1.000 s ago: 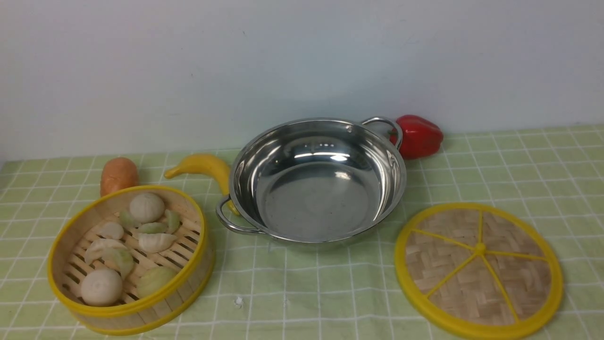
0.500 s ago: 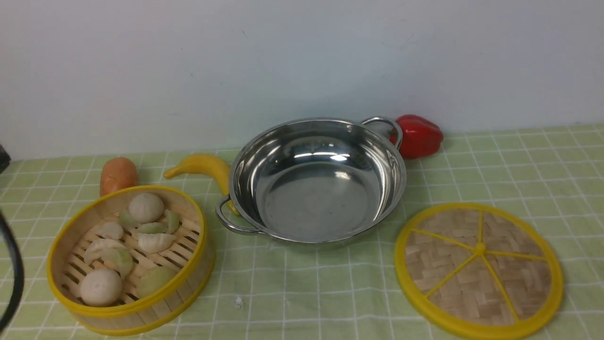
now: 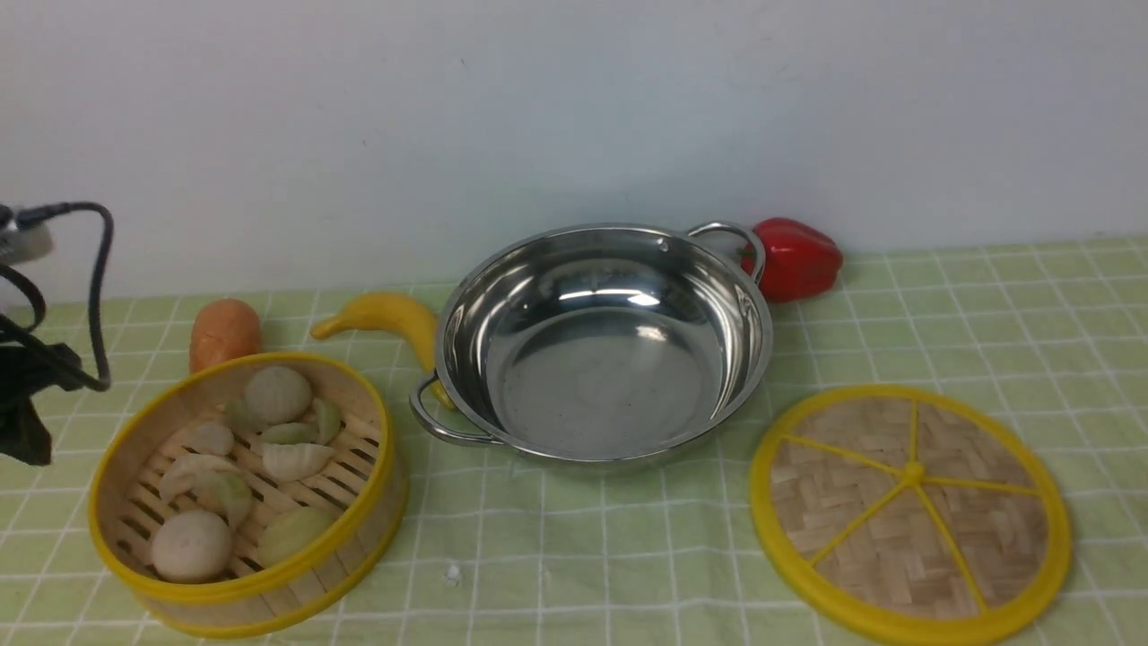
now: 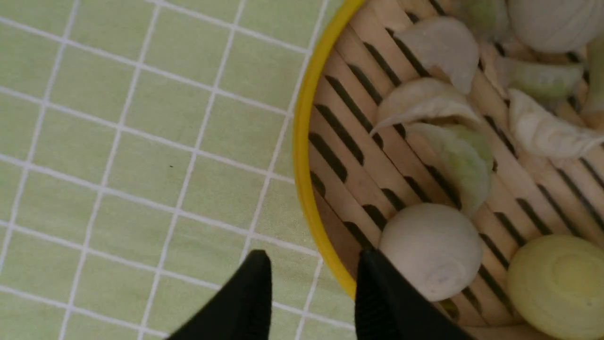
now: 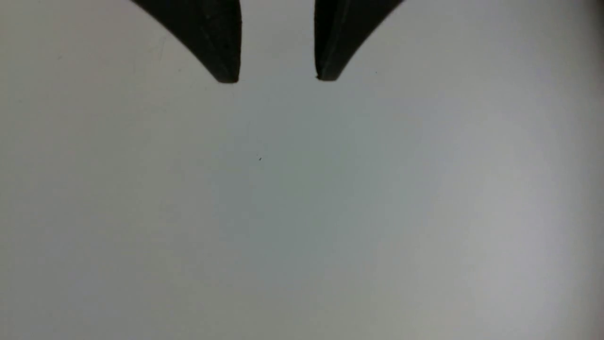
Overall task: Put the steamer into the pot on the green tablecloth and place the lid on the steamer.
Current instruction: 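Grasp the rim of the steamer basket holding the buns with the left gripper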
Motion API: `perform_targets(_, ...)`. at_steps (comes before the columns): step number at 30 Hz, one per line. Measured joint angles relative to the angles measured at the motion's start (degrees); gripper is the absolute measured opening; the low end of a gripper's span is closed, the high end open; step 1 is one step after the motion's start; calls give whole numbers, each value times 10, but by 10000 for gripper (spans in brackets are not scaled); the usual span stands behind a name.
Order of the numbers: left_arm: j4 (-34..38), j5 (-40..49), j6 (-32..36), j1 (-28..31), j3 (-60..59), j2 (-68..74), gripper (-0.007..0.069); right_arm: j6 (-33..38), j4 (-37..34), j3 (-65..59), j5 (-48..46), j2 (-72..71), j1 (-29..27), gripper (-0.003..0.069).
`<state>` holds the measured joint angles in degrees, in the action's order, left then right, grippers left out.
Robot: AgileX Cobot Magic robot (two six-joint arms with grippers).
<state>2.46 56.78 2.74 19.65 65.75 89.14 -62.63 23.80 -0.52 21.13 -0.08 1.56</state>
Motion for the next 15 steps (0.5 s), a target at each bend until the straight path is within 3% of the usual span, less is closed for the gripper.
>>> perform_targets(15,12,-84,16,0,1,118,243,-64,34,0,7,0,0,240)
